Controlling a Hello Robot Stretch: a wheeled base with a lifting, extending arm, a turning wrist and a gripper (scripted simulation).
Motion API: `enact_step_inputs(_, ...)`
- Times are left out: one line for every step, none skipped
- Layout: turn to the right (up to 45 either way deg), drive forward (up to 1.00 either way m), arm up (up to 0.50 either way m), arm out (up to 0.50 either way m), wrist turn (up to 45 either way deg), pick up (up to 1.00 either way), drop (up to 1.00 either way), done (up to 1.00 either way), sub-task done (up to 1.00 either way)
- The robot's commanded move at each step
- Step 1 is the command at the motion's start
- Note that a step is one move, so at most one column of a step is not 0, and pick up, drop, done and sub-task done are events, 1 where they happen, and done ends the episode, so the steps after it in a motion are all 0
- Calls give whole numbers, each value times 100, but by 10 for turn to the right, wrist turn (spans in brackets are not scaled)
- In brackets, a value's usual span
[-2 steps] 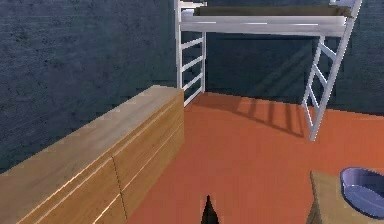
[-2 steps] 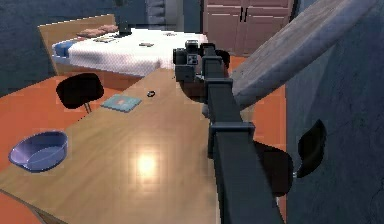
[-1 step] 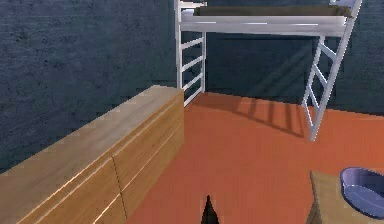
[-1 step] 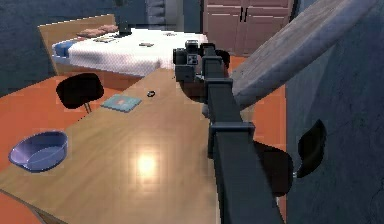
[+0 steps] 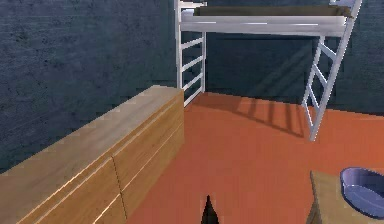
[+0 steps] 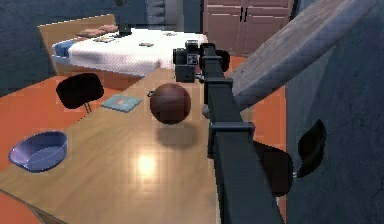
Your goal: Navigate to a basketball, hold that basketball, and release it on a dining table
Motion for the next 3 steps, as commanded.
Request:
enact_step_inputs(0, 0, 2, 0, 0, 0, 0, 0, 0)
enact_step_inputs(0, 0, 0, -8, 0, 0, 0, 0, 0)
enact_step_inputs(0, 0, 0, 0, 0, 0, 0, 100, 0)
